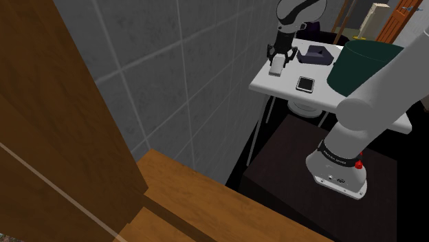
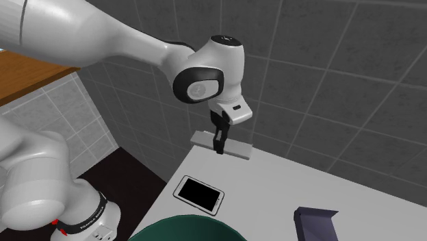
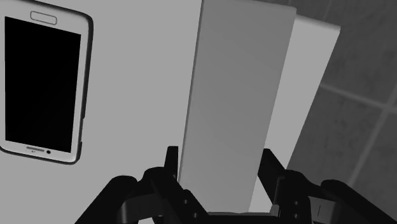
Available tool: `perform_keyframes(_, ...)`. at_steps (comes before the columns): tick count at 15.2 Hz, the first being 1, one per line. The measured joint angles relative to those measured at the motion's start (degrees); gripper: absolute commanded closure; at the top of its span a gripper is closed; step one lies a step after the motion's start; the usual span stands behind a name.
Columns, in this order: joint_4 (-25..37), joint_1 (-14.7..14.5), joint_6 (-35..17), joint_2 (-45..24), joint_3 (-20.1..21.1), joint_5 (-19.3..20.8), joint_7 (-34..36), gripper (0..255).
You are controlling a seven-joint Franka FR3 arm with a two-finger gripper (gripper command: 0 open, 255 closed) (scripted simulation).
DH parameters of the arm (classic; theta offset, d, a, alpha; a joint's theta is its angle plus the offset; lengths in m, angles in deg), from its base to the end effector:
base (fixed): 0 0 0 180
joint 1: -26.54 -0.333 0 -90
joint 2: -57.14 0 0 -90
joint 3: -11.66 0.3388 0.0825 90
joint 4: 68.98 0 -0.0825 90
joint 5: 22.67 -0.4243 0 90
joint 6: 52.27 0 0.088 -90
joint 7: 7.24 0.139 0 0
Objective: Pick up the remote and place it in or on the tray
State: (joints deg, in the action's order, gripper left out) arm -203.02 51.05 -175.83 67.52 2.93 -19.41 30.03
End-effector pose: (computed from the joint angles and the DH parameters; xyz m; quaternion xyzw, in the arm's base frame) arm 0.4219 -0.2810 0.3744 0.8263 -0.5632 -0.0013 0.0101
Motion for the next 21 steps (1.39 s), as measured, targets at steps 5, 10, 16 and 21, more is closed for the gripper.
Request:
perform_keyframes(5, 2.4, -0.1, 4.1, 1.7, 0.2, 0.1, 0.2, 255)
perform_keyframes(10, 5.1, -0.1, 8.0, 2.9, 0.4, 0.1, 0.2, 255)
perform_keyframes(16, 9.2, 1.5, 9.8, 0.6, -2.2, 0.3, -4.0, 255)
perform_keyframes(21, 15.9, 4.0, 10.1, -5.5, -6.1, -0.7, -10.9, 255)
